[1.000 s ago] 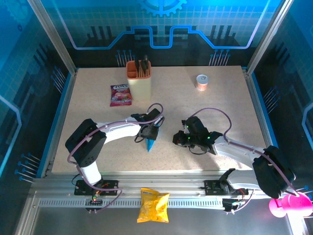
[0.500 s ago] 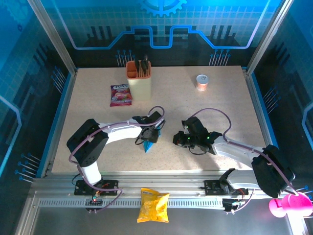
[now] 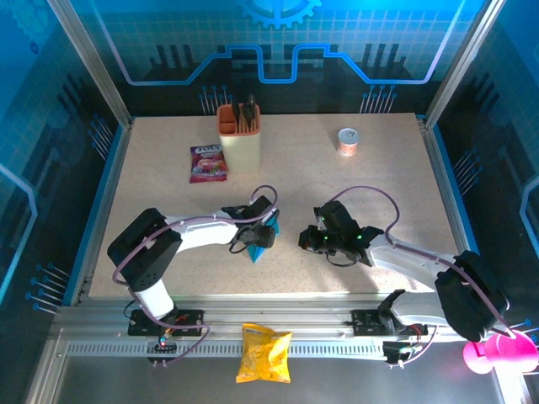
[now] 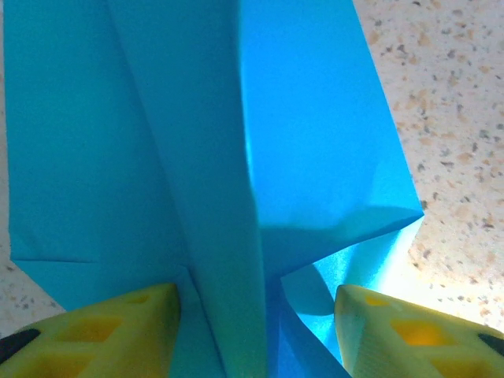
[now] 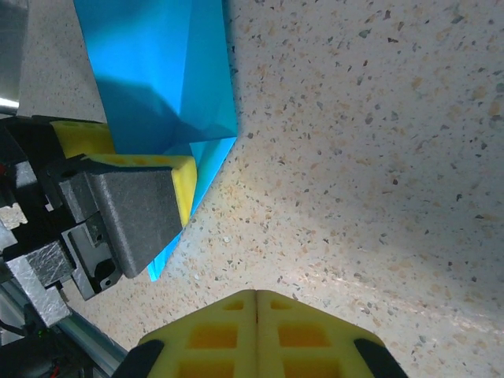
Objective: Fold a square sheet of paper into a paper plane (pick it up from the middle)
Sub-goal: Place the paper plane at the center of the table, then reset both arms
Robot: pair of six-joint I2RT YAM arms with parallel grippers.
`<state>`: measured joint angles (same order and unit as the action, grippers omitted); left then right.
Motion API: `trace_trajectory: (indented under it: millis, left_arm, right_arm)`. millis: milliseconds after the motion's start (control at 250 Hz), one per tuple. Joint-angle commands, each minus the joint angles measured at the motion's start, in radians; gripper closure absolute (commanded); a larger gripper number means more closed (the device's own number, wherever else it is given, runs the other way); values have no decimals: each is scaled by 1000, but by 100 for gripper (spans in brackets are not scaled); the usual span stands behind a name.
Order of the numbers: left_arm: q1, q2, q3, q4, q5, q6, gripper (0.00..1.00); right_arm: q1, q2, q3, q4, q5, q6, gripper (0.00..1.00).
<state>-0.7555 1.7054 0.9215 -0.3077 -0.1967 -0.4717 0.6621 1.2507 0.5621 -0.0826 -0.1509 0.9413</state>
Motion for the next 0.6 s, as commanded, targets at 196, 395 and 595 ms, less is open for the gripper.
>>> trace_trajectory:
  millis: [196,395,595]
  left_arm:
    - [34,-83,-6,4,72,-4,43]
    - [57,-108,-1,11,102,-2,43]
    - [84,-143,4,12,119,5,43]
  right_arm:
    - [15,-20,1,-42,26,-4,100]
    - [14,-23,2,-55,34,-6,100]
    - [14,-28,9,-66,39,-10,100]
